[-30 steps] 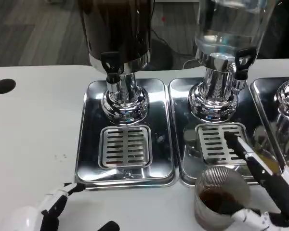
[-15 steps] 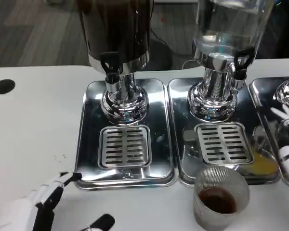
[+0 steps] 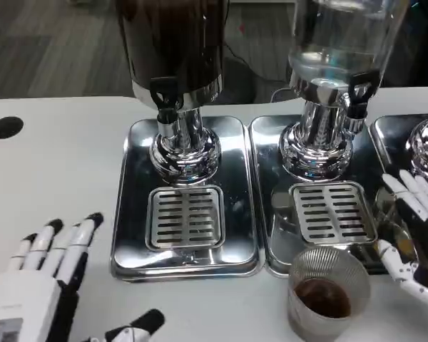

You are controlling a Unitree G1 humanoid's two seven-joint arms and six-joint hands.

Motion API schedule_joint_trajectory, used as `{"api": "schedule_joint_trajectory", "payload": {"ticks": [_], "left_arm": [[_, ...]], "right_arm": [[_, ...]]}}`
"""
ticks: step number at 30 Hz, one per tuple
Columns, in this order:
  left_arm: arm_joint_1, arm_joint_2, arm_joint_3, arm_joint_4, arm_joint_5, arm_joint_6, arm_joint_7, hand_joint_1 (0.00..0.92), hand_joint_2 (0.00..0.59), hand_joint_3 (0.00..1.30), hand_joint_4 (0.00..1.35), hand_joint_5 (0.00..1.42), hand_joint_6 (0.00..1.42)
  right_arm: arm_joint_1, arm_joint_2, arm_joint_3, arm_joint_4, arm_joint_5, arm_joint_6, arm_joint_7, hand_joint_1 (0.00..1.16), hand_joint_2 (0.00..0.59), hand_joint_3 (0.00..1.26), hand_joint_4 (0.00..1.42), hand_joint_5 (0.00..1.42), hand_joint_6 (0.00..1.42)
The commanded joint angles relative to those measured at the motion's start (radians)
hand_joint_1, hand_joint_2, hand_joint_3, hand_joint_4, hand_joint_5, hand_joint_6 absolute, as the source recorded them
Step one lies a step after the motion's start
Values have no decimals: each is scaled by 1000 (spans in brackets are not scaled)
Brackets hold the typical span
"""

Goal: Grasp the cup under the faucet to collect the drink, then remove the cup.

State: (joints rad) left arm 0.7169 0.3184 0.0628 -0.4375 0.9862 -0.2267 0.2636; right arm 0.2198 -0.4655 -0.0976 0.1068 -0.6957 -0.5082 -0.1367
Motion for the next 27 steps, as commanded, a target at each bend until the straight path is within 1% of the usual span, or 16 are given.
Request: {"api": "schedule_joint_trajectory", "payload": {"ticks": [1, 4, 9, 19, 21, 27], "left_arm": [[1, 9, 17, 12, -28, 0, 19, 0, 75, 59, 0, 39, 76], [14, 11, 29, 13, -49, -7, 29, 0, 75, 59, 0, 39, 76], [27, 10, 37, 13, -65, -14, 35, 0, 75, 71, 0, 43, 89], [28, 1, 10, -5, -42, -13, 33, 0, 74, 78, 0, 49, 92], [27, 1, 6, -6, -38, -12, 34, 0, 74, 78, 0, 49, 92], [26, 4, 6, -11, -41, -8, 27, 0, 73, 85, 0, 50, 93]], "right_arm": [[27, 5, 6, -37, 34, 23, -23, 270, 524, 68, 0, 0, 0], [41, 6, 11, -51, 43, 31, -27, 285, 507, 68, 0, 0, 0], [55, 7, 10, -57, 65, 41, -23, 292, 505, 74, 0, 0, 0], [66, -6, 4, -54, 94, 29, -34, 306, 501, 85, 0, 0, 0], [64, -9, 4, -56, 95, 29, -34, 327, 510, 88, 0, 0, 0], [51, -20, 6, -57, 107, 32, -26, 336, 509, 92, 0, 0, 0]]}}
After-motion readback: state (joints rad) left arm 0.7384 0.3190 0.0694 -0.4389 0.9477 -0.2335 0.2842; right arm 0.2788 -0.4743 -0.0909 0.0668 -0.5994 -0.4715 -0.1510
